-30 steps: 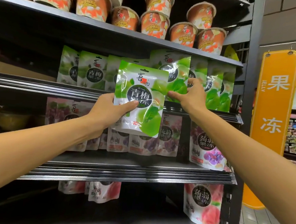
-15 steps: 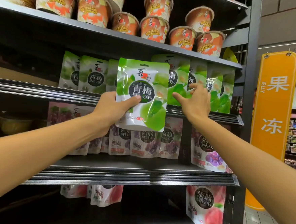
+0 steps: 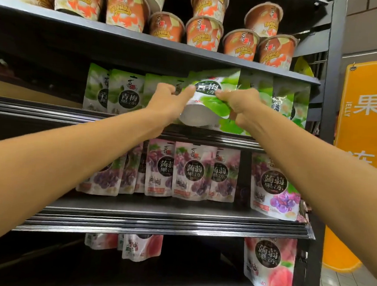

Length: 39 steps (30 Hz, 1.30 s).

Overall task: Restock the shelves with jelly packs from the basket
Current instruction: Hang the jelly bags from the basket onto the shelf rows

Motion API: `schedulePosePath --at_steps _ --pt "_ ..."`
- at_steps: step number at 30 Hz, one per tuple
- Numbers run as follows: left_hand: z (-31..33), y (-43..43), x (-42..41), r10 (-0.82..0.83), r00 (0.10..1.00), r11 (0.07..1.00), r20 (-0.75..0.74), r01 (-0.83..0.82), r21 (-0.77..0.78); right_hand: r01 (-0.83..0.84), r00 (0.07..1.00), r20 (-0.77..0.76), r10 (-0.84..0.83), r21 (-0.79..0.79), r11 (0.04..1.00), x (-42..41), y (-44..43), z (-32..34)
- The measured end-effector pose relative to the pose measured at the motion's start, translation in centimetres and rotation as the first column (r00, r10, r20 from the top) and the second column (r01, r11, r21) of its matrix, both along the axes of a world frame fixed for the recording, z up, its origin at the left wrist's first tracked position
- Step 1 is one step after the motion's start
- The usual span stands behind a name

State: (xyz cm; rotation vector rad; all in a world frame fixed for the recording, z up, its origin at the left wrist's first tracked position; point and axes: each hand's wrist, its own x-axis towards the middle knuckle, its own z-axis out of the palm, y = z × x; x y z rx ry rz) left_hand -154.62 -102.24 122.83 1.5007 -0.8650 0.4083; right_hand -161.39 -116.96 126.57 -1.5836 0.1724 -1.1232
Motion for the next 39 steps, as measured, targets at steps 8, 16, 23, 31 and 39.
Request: schedulePosePath --at_steps 8,16,23,31,39 --pt "-3.0 -1.2 0.1 0.1 0.804 0.891 0.586 -0.335 0.307 0.189 0.982 0.042 -0.184 -0.19 0.963 2.7 -0.5 -0.1" --pt "-4.4 -2.0 0.9 0.133 0.746 0.799 0.653 -0.47 0.374 0.382 0.911 0.07 -0.406 -0.517 0.766 1.6 -1.7 -2.2" --pt "-5.2 -0.8 0.1 0.092 0.759 0.876 0.645 -0.369 0.309 0.412 0.888 0.051 -0.456 -0.527 0.744 -0.1 -1.7 -4.5" --pt "-11.9 3.5 -2.0 -0.066 0.861 0.983 0.504 -0.029 0.179 0.419 0.908 0.203 -0.367 -0.471 0.776 -1.9 3.0 -13.0" --pt "-27.8 9.6 -2.0 -0.144 0.989 0.964 -0.038 0.148 0.221 0.16 0.982 -0.026 -0.184 -0.386 0.909 -3.8 9.5 -31.8"
